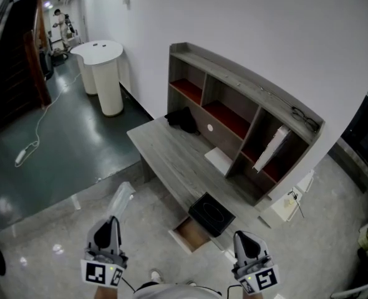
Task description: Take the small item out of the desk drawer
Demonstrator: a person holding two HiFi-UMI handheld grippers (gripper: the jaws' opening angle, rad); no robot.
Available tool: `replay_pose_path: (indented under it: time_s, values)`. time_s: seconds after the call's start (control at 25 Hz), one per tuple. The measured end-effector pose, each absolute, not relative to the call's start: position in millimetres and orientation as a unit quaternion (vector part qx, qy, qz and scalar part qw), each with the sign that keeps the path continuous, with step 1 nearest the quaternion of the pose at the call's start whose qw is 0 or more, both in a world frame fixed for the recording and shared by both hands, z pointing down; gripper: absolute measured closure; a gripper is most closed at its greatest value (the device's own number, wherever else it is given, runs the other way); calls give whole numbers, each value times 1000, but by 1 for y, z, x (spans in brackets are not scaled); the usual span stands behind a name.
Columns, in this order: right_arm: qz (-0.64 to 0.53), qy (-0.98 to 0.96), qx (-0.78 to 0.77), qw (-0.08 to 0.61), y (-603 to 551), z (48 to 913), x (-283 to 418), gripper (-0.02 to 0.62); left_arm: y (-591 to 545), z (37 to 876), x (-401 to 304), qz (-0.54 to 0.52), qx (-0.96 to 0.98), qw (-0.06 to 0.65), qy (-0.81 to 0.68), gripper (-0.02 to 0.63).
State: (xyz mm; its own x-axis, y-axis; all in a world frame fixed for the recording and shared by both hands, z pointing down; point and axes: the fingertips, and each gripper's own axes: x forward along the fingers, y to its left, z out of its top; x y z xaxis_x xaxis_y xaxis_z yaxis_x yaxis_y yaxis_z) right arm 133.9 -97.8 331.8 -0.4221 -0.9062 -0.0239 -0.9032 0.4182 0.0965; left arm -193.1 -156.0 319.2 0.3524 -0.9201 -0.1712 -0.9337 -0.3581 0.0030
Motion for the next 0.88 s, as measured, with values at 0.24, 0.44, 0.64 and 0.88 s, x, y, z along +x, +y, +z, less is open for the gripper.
replay_pose_path:
  time_s: [0.24,0.44,0.64,0.88]
  values:
    - [-57,-840,540,24,-100,332,124,574,-160,325,-190,69,-828,43,555,588]
    - [-62,-842,536,28,-102,331,116,574,-159,328,-192,69,-831,40,551,588]
    - [-64,-842,534,32,-102,330,109,574,-155,333,-198,66,-831,33,551,588]
    - [-62,-843,533,36,-101,336,103,574,-153,339,-202,63,-832,25,551,588]
